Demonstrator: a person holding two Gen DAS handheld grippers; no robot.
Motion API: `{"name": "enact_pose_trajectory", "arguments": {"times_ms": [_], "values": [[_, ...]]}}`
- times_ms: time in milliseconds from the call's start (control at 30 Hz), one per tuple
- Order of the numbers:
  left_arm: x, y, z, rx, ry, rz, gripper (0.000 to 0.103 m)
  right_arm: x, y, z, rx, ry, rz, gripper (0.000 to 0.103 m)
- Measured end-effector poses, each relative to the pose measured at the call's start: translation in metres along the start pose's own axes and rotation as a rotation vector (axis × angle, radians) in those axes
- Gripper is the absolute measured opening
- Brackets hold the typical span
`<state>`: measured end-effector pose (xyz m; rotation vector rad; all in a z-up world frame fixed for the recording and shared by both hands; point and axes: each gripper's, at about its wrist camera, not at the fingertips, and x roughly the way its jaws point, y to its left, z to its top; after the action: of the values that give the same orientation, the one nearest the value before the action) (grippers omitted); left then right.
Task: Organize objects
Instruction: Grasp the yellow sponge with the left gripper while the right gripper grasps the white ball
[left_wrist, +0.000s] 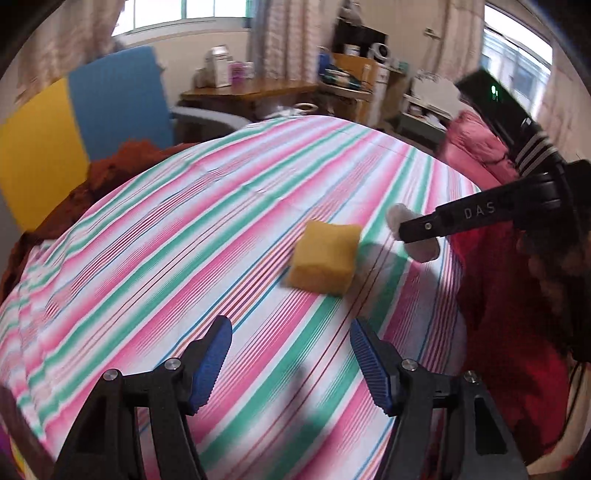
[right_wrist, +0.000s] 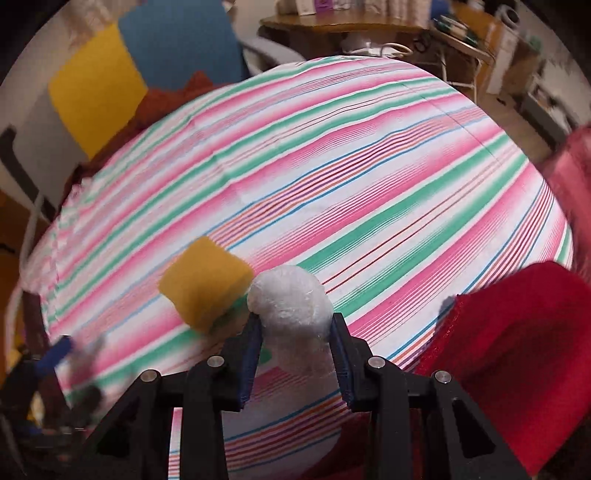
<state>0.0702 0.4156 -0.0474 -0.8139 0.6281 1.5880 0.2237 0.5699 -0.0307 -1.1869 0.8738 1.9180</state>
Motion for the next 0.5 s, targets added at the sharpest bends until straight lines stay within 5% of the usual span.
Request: {"name": "enact_pose_trajectory", "arguments": {"times_ms": [233,500], "values": [[0.037,-0.022,0.028,0.126,0.023,-0.062,0.073,0.0,-0.002,0.0,0.024,-0.024,0.058,0.037],[0.07,-0.024,0.044,0.139,0.06,-0.07,0.071,0.005,-0.009,0.001,0.075,-0.037,0.11,0.037]]}}
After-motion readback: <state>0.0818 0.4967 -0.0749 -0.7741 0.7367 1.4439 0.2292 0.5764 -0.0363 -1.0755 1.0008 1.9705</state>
